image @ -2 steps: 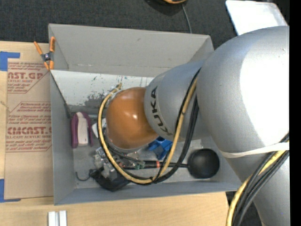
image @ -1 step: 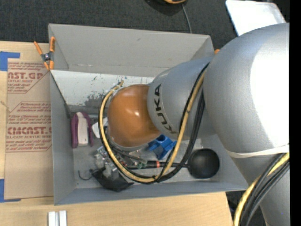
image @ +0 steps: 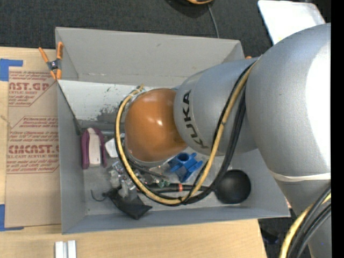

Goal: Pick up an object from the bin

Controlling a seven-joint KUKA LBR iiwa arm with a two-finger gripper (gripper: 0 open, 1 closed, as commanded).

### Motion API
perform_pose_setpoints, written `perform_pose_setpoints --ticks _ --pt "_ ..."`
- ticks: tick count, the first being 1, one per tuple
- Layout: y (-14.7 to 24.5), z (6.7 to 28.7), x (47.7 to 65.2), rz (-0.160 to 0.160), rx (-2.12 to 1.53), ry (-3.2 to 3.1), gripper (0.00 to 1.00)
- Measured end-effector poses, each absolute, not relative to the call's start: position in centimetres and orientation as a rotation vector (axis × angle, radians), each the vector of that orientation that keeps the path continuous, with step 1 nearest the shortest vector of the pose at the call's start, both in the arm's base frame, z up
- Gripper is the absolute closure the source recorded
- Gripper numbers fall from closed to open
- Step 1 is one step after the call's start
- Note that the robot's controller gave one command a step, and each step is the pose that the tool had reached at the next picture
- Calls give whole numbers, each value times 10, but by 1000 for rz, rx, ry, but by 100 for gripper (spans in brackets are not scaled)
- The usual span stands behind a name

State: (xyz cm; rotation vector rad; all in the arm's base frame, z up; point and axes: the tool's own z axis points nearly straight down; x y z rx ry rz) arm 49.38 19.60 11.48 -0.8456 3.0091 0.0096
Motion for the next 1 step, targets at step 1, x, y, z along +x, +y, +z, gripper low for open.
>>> perform_pose_setpoints --ticks 1 --pt "196 133 492 9 -847 3015 100"
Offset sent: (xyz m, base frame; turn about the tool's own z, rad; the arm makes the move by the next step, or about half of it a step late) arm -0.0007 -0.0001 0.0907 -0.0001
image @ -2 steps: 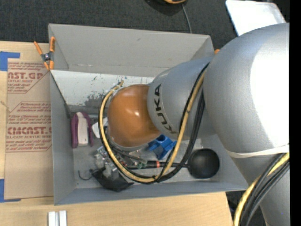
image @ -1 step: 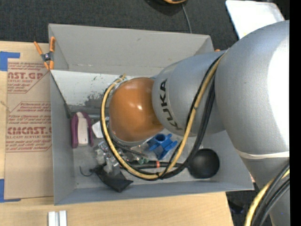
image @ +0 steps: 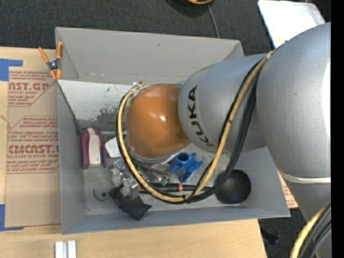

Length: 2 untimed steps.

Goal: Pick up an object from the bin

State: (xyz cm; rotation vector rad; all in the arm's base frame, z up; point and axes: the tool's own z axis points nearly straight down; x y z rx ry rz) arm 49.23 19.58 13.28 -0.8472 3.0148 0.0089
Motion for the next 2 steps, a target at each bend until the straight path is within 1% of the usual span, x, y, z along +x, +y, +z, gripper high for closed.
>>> perform_pose_setpoints --ticks 2 --pt "196 203 493 10 -846 3013 100"
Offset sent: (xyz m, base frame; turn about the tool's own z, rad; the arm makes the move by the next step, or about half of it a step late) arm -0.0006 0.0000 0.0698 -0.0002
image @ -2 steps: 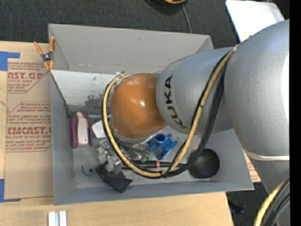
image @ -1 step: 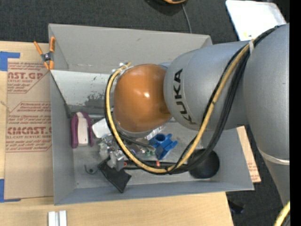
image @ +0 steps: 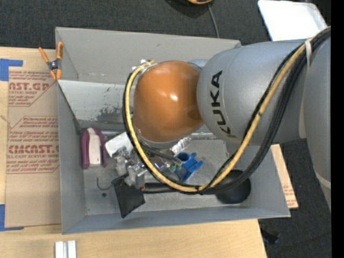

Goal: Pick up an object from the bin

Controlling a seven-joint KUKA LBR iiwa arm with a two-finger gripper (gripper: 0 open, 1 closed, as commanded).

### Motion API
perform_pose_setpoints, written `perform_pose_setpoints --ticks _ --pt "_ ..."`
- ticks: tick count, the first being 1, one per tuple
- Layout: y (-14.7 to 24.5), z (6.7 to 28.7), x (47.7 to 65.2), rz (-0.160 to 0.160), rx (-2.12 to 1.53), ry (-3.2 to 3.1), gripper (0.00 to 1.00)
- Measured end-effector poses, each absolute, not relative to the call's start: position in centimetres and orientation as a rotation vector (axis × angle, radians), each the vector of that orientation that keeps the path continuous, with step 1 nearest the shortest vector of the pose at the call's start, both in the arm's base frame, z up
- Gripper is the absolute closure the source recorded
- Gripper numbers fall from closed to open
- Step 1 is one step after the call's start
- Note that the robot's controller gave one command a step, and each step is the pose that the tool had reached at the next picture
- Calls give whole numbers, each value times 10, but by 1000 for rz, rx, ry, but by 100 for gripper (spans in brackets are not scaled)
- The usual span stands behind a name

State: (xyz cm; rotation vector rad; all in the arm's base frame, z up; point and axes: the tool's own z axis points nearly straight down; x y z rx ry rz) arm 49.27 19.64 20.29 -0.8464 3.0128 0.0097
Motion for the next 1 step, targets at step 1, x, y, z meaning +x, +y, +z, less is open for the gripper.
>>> perform_pose_setpoints --ticks 1 --pt "197 222 494 10 -845 3008 100"
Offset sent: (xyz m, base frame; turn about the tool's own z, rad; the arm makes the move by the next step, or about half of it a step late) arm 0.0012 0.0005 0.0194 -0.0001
